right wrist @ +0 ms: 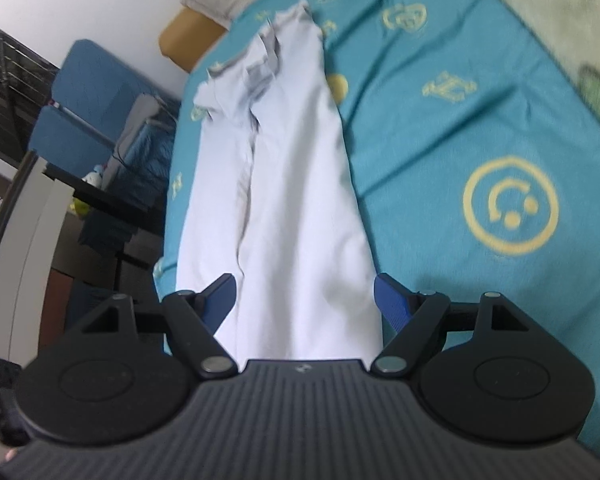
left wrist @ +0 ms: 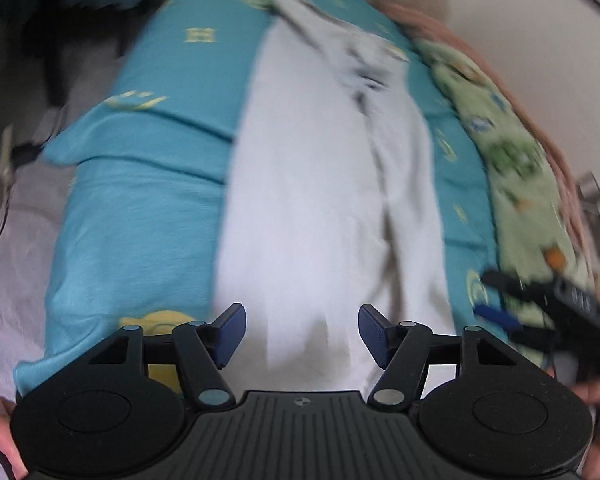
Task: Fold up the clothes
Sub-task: 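Move both open grippers to the hem end of the long white shirt strip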
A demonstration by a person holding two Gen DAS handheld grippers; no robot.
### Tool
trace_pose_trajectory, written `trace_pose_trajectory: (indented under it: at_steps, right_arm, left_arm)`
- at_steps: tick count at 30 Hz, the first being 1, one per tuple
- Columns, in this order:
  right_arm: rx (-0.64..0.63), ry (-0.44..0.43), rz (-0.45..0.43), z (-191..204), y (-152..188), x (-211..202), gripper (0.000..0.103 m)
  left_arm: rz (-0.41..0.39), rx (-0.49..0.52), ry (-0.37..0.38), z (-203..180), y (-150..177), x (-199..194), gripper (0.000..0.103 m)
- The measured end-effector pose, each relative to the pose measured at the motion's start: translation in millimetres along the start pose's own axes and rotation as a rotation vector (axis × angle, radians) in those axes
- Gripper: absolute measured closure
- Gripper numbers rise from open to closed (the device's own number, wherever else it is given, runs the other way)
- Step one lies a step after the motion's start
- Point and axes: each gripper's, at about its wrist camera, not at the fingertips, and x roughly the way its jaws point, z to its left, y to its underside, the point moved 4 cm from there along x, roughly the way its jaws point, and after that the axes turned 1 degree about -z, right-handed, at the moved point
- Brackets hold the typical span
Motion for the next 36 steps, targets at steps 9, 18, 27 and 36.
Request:
trace_pose_trajectory:
  at_steps: [9,18,27,36]
  right_arm:
    - [0.089,0.036,0.053,-10.6,8.5,9.8,0.025]
    - [0.137,0.091,0.087,-21.9,11.3,17.5,0.025]
    - [0.147,0.099,0.104,-24.4,13.1,20.1,0.026]
    - [0.110,0.081,0.153,-14.7,20.2,21.7,0.065]
  left_arm:
    - [0.038,-0.063,-0.052,16.6,1.0,17.7,0.036]
    - [0.080,-0.062,-0.049,15.3,9.3,27.7,0.036]
    - [0.073,-0.085,-0.055,17.5,9.8,27.7,0.038]
    - [0.085,-0.099,-0.021,15.8,14.3,29.5,0.058]
